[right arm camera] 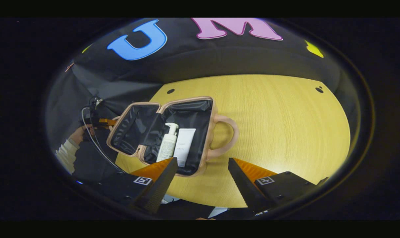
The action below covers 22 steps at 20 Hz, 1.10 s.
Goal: First open the suitcase, pack the skin care products into it, and then close the suitcase.
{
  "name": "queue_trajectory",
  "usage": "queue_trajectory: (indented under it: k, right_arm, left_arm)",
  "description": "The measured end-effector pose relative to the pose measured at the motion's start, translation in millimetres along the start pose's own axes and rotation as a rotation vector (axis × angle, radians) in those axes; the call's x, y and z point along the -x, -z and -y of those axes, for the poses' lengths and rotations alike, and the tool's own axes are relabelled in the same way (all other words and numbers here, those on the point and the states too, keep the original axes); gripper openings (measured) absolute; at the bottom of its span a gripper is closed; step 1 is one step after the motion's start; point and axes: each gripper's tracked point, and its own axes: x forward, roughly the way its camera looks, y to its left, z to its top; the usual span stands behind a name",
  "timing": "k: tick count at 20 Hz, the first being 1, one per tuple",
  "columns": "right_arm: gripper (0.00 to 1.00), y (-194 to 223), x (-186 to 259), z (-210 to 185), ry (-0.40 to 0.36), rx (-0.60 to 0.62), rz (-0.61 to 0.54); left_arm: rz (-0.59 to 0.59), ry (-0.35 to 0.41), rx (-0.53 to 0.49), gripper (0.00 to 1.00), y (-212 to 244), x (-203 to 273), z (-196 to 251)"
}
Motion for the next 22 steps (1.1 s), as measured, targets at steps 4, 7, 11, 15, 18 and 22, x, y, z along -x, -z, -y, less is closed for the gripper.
queue_trajectory:
  k: [4, 7, 11, 15, 18, 22]
  right_arm:
    - [0.98, -6.6, 24.8, 5.9, -0.042, 0.006, 0.066]
    - [0.98, -14.3, 54.0, 18.1, -0.064, 0.054, 0.145]
    - [0.98, -22.2, 96.9, 51.8, -0.045, 0.092, 0.232]
    - [0.97, -18.3, 139.7, 93.3, 0.011, 0.059, 0.286]
    - [0.97, -6.4, 172.0, 129.6, 0.082, 0.037, 0.299]
    - [0.98, 15.8, 214.2, 175.3, 0.187, -0.05, 0.32]
  left_arm:
    - [0.126, 0.156, -0.058, 0.08, -23.6, 82.8, 97.4]
    - [0.169, 0.286, -0.152, 0.08, -5.3, 133.4, 195.5]
    - [0.174, 0.378, -0.353, 0.08, 43.4, 139.5, 336.2]
    - [0.054, 0.493, -0.436, 0.08, 127.3, 80.5, 456.3]
    - [-0.052, 0.472, -0.512, 0.08, 189.7, 12.4, 486.9]
    - [-0.19, 0.335, -0.59, 0.08, 261.4, -70.8, 480.7]
